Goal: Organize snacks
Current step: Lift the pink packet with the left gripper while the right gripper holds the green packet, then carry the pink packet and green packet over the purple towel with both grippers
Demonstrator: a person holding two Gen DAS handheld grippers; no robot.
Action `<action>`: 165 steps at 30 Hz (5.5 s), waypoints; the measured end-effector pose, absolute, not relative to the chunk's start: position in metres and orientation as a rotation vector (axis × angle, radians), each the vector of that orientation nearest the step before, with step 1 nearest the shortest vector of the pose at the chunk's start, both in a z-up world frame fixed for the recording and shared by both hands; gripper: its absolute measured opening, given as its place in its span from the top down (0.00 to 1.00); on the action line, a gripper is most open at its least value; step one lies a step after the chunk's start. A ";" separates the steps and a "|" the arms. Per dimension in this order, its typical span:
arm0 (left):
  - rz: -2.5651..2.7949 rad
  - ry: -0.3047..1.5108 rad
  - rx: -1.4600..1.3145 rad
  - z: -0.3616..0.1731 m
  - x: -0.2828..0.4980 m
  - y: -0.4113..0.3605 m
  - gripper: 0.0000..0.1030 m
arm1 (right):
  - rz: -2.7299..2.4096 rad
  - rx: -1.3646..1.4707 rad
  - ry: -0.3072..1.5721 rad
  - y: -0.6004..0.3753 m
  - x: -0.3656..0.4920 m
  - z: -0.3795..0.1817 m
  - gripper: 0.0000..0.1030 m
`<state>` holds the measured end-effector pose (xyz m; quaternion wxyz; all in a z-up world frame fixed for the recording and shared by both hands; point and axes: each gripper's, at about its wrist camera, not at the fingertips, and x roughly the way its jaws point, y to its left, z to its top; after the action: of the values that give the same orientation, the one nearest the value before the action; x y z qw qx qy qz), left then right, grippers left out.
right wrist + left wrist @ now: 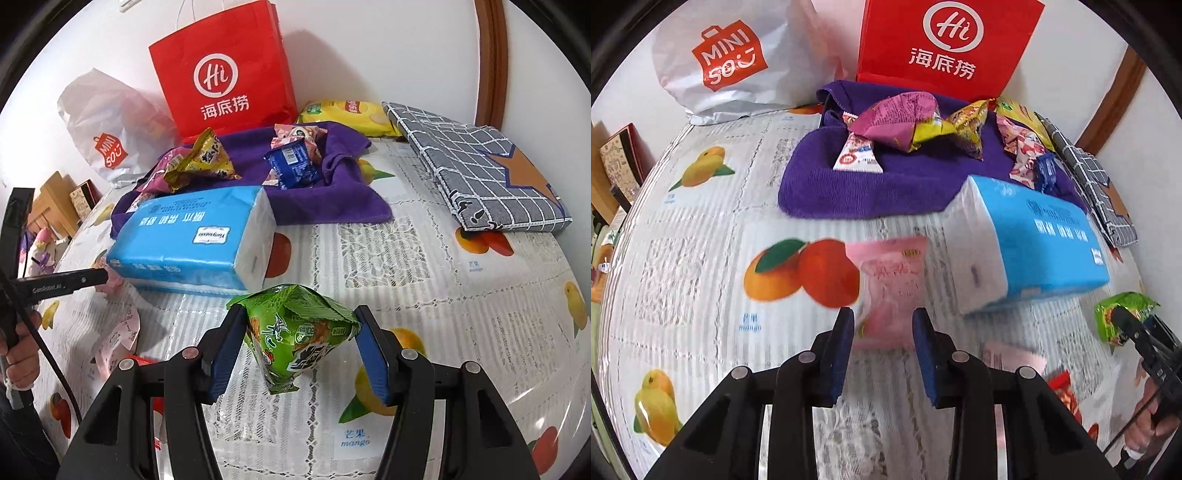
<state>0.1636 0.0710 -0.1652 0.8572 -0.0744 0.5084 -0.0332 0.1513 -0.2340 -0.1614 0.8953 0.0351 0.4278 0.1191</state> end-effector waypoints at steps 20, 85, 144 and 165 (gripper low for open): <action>-0.012 1.064 -0.132 -0.178 0.197 0.056 0.60 | 0.226 0.082 0.903 -0.243 0.150 -0.166 0.42; 0.011 0.878 -0.068 -0.184 0.156 0.048 0.68 | 0.218 0.057 0.816 -0.234 0.163 -0.186 0.43; -0.069 0.784 -0.224 -0.025 0.274 0.056 0.70 | 0.279 0.115 0.652 -0.183 0.313 -0.020 0.43; -0.053 0.933 -0.197 -0.085 0.335 0.041 0.70 | 0.311 0.040 0.886 -0.164 0.376 -0.117 0.43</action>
<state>0.3354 0.0413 -0.0846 0.8881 -0.0947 0.4491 -0.0255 0.3758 -0.1636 -0.1172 0.8916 0.0192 0.4270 0.1497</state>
